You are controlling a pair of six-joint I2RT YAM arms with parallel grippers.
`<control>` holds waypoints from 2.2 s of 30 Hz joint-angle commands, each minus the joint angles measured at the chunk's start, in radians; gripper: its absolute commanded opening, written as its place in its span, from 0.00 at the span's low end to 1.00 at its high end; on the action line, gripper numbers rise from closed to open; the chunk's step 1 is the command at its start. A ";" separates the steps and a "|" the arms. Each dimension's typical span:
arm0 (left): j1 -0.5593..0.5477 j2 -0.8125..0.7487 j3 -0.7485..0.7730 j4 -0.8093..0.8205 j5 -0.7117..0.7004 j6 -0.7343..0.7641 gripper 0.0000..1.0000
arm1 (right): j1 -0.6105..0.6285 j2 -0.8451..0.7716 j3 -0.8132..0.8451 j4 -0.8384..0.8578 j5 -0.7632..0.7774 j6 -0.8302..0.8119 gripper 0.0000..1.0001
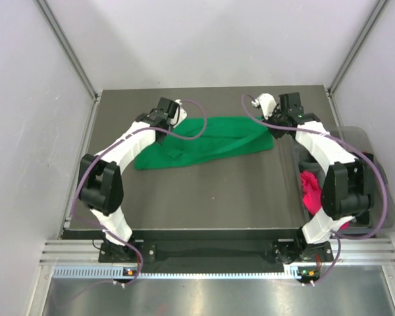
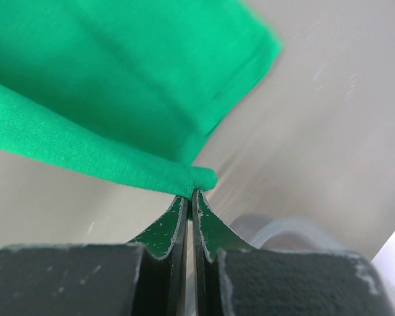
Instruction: Fold and stack the t-shirts
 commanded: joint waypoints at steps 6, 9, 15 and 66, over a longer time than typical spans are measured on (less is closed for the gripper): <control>0.029 0.168 0.227 0.092 -0.036 0.022 0.00 | -0.029 0.195 0.234 0.087 0.015 0.044 0.00; 0.044 0.207 0.261 0.089 -0.042 0.011 0.00 | -0.028 0.266 0.300 0.083 0.024 0.049 0.00; 0.070 0.205 0.246 0.072 -0.047 -0.021 0.00 | -0.029 0.378 0.400 0.068 0.041 0.069 0.00; 0.340 -0.088 -0.192 -0.075 0.396 -0.241 0.56 | 0.073 0.432 0.313 -0.012 0.003 0.084 0.31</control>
